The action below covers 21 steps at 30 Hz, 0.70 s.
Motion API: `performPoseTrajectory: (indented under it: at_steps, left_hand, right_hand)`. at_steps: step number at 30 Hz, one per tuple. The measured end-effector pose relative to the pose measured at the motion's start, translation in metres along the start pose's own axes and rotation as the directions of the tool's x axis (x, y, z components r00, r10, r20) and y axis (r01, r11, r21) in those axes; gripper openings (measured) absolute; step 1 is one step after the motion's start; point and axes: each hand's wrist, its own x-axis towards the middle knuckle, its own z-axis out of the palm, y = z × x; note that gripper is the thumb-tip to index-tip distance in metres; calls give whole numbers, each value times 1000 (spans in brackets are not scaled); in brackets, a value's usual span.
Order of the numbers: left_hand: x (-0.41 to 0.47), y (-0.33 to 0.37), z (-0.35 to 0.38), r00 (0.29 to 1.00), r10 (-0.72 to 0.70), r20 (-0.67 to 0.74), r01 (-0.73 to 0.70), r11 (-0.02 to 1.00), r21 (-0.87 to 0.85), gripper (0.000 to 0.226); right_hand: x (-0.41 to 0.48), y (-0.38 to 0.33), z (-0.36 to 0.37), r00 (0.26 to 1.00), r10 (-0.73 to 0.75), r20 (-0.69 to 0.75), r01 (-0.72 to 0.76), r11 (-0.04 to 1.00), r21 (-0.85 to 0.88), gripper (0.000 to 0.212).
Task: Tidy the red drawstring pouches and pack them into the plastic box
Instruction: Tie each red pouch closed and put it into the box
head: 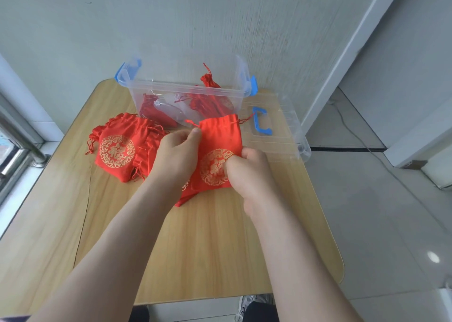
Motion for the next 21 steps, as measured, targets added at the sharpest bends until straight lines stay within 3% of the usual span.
performPoseTrajectory:
  at_steps: [4, 9, 15, 18, 21]
  left_hand:
    - [0, 2, -3, 988, 151, -44, -151, 988, -8, 21]
    - [1, 0, -8, 962, 271, -30, -267, 959, 95, 16]
    - [-7, 16, -11, 990, 144, -11, -144, 978, -148, 13]
    - [-8, 18, -11, 990, 143, -1, -140, 966, -219, 33]
    - [-7, 18, -12, 988, 144, -47, -152, 949, -277, 35]
  right_hand:
    - [3, -3, 2, 999, 30, 39, -27, 996, -83, 20]
    - [10, -5, 8, 996, -67, -61, 70, 997, 36, 17]
    - [15, -8, 7, 976, -166, -143, 170, 985, 14, 41]
    - [15, -7, 12, 967, -207, -149, 208, 978, -7, 37]
    - [11, -10, 13, 962, -231, -146, 233, 972, 1, 30]
